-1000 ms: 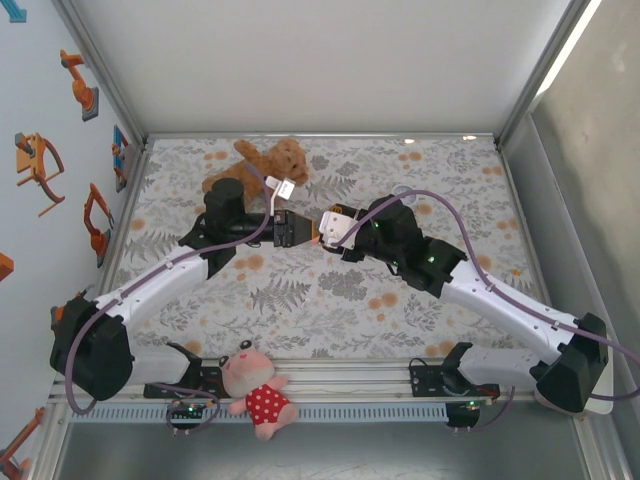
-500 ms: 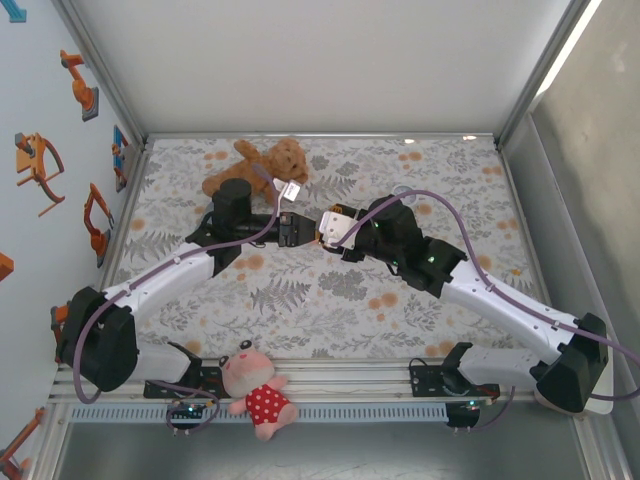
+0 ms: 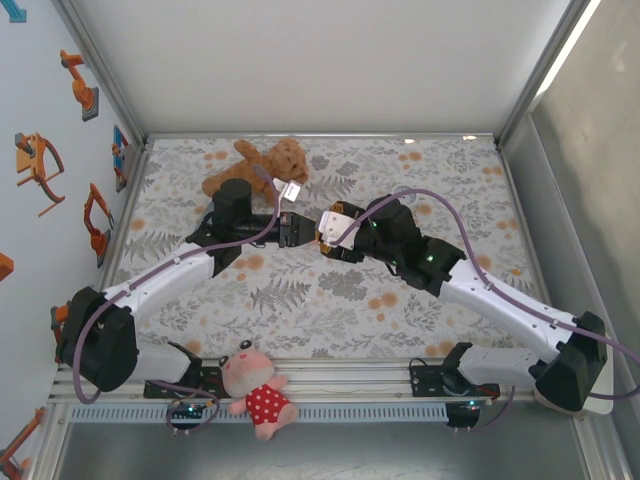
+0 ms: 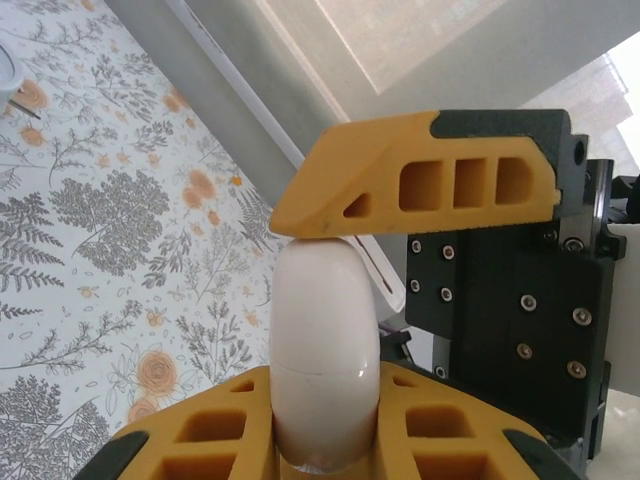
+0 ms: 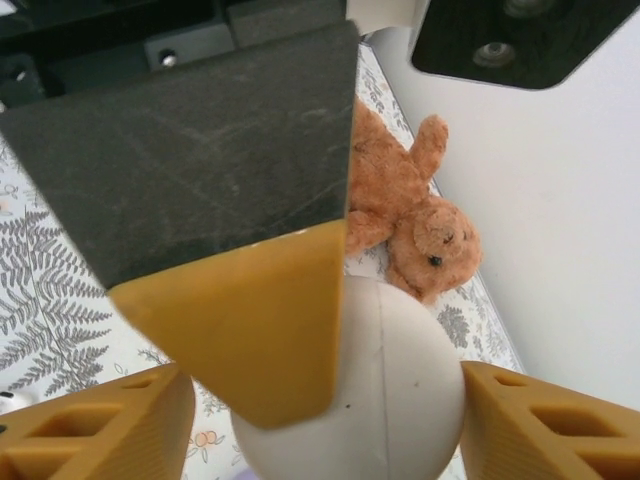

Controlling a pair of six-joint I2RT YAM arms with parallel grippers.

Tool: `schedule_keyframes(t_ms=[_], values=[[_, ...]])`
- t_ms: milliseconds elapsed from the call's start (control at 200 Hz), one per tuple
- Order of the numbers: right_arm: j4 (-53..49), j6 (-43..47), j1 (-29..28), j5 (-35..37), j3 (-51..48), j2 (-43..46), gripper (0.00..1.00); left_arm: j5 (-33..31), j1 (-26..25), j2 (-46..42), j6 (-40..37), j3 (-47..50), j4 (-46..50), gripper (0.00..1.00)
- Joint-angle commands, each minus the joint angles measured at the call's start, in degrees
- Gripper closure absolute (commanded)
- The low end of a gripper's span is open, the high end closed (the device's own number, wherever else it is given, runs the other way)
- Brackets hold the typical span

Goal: Insert the wireless bluetooth earbuds into the charging case

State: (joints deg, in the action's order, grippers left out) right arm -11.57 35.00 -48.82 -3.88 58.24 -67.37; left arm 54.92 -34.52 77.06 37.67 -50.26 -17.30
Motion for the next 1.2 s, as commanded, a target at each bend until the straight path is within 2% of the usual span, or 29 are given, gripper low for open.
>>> schedule_keyframes(t_ms=[0,180,346,511,696,891,1197], values=[[0.7,-1.9,0.1,-2.0,1.0,1.4,0.26,-1.2,-0.3,-3.4,-3.2,0.1,-3.4,0.95],[9.9,-7.8,1.8,-7.2,-5.2,7.9,0.01,-5.6,-0.2,-8.9,-9.7,3.9,-5.9,0.99],[18.6,-16.1,4.8,-13.7,-11.0,14.8,0.0,-8.6,-0.1,-14.8,-17.1,8.7,-10.4,1.0],[20.4,-21.5,5.7,-20.5,-12.0,16.9,0.01,-8.9,-0.3,-19.2,-24.2,12.0,-13.1,1.0],[19.8,-24.6,5.7,-24.4,-8.5,13.9,0.01,-8.8,-0.4,-22.9,-30.7,13.8,-13.1,1.0],[20.4,-26.5,5.6,-27.9,-2.9,7.4,0.01,-8.8,-0.4,-24.7,-33.8,13.7,-11.3,1.0],[24.0,-26.9,5.6,-27.7,-0.4,2.8,0.04,-8.9,-0.3,-26.4,-35.6,13.5,-8.8,1.0]])
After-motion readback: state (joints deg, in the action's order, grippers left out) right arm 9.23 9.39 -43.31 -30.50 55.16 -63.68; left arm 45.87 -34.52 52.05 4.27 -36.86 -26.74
